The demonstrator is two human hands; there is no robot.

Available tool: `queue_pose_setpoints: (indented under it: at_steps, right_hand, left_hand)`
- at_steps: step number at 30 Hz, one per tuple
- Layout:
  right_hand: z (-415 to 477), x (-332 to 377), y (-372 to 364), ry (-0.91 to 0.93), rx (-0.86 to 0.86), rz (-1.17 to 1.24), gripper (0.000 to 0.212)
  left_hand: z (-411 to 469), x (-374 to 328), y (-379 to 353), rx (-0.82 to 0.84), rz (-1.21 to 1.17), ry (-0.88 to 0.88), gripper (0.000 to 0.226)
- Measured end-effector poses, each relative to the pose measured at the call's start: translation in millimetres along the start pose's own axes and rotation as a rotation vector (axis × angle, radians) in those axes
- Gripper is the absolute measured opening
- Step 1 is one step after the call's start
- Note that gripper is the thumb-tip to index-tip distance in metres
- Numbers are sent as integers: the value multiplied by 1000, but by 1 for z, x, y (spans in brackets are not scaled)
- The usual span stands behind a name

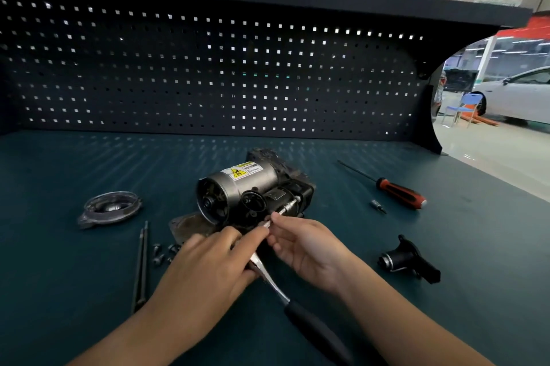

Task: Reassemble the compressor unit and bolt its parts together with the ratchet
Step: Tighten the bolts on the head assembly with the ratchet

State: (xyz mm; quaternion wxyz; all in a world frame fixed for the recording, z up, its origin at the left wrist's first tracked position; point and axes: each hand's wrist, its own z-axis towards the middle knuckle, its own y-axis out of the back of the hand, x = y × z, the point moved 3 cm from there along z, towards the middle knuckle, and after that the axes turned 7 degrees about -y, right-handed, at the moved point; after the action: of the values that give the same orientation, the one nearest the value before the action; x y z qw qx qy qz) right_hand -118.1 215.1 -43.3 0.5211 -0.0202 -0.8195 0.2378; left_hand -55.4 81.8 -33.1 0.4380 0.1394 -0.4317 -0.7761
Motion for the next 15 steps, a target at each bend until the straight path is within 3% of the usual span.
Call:
queue_pose_setpoints:
  at_steps: [3, 5, 8, 10, 11, 13, 15]
  right_hand:
    - [-1, -1, -1, -13, 9, -21, 14]
    - [-1, -2, -2, -17, 4, -22, 13]
    - [-3, -2, -4, -8, 19, -8, 12]
    - [-2, -3, -6, 2, 0, -12, 15]
    - [0, -5, -5, 10, -18, -23, 18]
    - [2, -6, -5, 31, -47, -50, 20]
    - [4, -5, -4, 47, -57, -60, 19]
  left_hand:
    - [3, 11, 4, -63, -476, 387, 27]
    - [4, 18, -7, -127, -914, 652, 31]
    - [6, 23, -14, -166, -1112, 830, 36]
    - [3, 21, -15, -139, -1059, 776, 24]
    - [0, 18, -13, -143, -962, 667, 15]
    - [1, 14, -2, -114, -481, 298, 5]
    - [3, 4, 3, -73, -59, 0, 26]
